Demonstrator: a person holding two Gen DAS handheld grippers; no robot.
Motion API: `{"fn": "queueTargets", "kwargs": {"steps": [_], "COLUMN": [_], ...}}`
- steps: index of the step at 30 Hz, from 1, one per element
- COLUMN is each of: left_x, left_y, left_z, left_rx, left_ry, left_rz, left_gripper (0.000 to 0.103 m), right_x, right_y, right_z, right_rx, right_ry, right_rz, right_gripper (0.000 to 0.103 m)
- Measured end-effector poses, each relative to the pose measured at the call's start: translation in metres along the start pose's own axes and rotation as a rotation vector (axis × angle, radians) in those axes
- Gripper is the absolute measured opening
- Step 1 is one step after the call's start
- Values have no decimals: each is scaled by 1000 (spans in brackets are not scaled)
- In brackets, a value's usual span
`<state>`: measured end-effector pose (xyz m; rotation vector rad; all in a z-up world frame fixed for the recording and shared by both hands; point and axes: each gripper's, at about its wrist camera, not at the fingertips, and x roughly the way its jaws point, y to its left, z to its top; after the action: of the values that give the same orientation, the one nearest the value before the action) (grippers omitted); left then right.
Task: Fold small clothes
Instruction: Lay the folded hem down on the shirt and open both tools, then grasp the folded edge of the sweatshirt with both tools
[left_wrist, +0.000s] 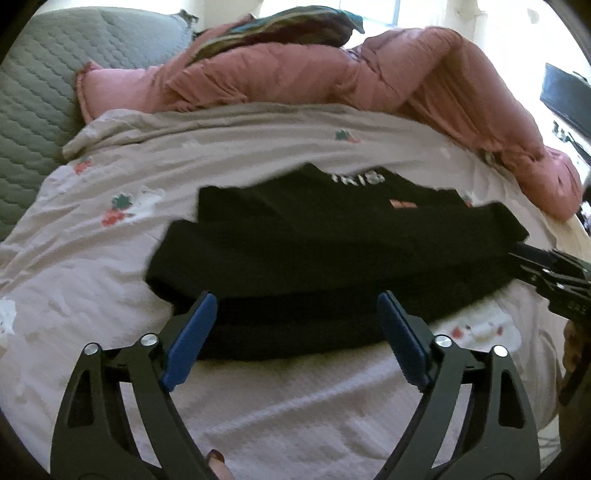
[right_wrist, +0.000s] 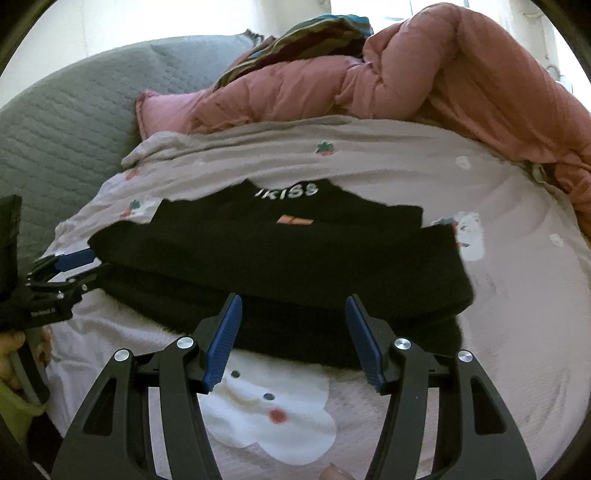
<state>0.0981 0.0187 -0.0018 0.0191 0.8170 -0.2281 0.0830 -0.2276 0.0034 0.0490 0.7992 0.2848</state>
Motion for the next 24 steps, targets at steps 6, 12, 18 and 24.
{"fn": "queueTargets", "kwargs": {"steps": [6, 12, 18, 24], "left_x": [12, 19, 29, 32], "left_y": [-13, -12, -5, -2], "left_z": [-12, -15, -14, -9], "left_rx": [54, 66, 52, 46], "left_ry": [52, 67, 86, 78], "left_rz": [-14, 14, 36, 37], "left_gripper": [39, 39, 39, 39], "right_x": [11, 24, 41, 46], "right_y": [11, 18, 18, 15], "right_z": [-10, -15, -15, -7], "right_rx": [-33, -54, -64, -65], "right_ry": [46, 80, 104, 86], "right_rz": [17, 13, -25, -23], "right_gripper": [38, 31, 31, 31]}}
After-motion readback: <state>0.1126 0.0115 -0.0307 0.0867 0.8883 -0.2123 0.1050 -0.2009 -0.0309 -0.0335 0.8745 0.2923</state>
